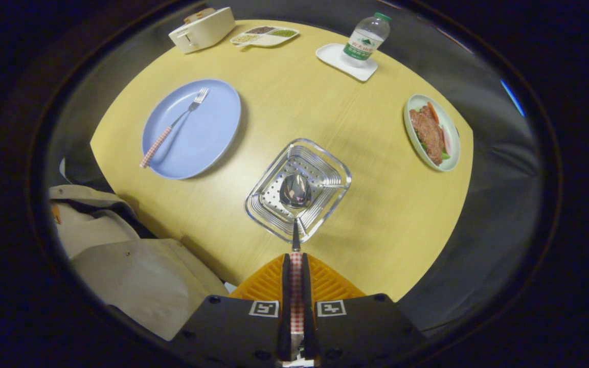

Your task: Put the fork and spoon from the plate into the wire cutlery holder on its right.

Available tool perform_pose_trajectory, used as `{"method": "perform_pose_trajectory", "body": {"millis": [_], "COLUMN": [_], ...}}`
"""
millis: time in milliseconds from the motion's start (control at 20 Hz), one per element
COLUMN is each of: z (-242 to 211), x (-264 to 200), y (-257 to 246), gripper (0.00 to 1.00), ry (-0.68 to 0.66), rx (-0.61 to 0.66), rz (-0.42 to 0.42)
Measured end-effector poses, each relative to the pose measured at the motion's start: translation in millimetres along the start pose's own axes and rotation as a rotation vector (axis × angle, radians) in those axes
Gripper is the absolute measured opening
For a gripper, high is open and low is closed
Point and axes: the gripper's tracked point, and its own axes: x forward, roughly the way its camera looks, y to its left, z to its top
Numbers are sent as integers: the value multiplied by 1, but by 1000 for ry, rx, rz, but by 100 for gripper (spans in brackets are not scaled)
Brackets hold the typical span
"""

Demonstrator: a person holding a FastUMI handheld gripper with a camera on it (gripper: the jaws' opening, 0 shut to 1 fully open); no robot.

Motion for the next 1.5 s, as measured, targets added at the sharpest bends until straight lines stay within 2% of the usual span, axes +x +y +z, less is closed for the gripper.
{"method": "perform_pose_trajectory", "body": {"millis": [150, 400, 600, 950, 1200, 1500], "z": [9, 27, 56, 94, 109, 121], "x": [1, -9, -27, -52, -56, -20], "y": [4, -3, 8, 49, 92, 131], "gripper": [14, 18, 48, 99, 100, 100], "ry": [1, -61, -239, -571, -721, -744], "rx": [21, 52, 100, 175, 232, 294], "rz": [21, 1, 13, -31, -57, -69]}}
